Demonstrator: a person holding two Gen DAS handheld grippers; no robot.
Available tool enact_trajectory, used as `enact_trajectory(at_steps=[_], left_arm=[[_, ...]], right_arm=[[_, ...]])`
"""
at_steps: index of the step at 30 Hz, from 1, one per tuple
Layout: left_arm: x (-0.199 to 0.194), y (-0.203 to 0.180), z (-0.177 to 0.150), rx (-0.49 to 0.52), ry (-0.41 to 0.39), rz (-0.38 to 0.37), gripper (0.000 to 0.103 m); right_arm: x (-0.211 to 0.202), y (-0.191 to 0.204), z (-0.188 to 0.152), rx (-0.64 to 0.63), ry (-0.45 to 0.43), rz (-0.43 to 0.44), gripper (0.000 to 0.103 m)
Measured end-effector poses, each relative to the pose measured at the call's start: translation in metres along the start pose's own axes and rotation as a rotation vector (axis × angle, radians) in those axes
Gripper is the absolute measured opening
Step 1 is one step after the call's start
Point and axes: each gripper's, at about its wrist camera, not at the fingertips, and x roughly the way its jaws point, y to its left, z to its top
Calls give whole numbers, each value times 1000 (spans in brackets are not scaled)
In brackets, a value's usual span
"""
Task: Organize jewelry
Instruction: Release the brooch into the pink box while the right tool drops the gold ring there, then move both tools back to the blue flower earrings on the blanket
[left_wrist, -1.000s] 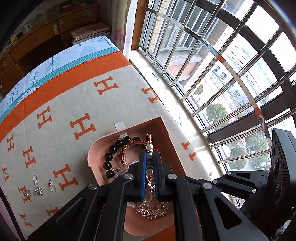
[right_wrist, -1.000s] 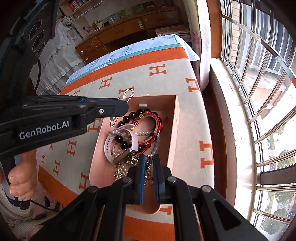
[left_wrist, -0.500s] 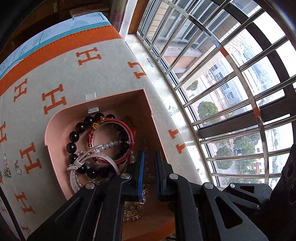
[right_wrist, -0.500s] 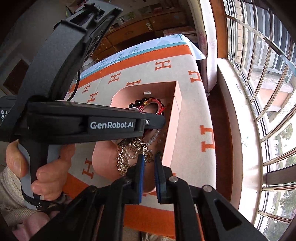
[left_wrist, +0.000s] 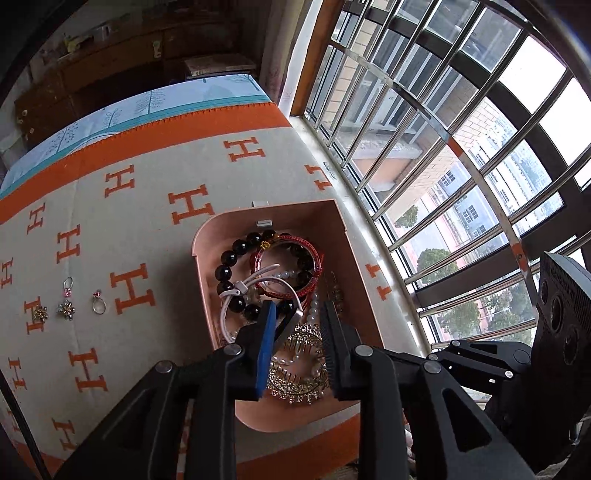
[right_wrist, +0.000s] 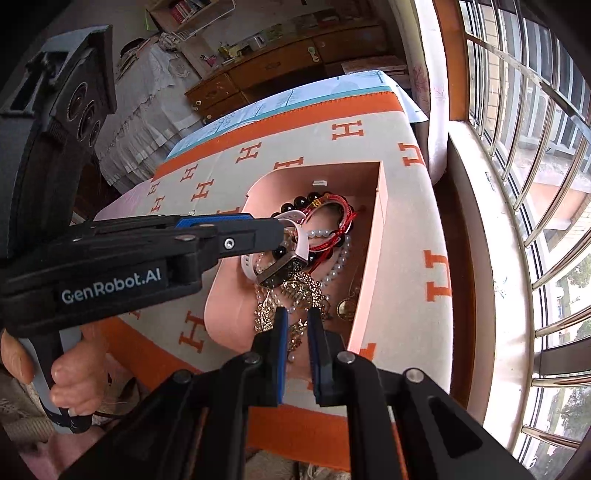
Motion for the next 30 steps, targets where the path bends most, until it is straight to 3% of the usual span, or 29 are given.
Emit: enact_trajectory(at_steps=[13, 23, 30], left_arm=[[-70, 68, -27, -110, -184, 102, 35], [-135, 131, -46, -205, -350, 181, 60], [-162, 182, -59, -293, -433, 309, 74]], right_arm=[[6, 60, 11, -119, 0, -10, 11], [9, 128, 32, -232, -45, 1, 11], [30, 175, 50, -306, -49, 15, 11]])
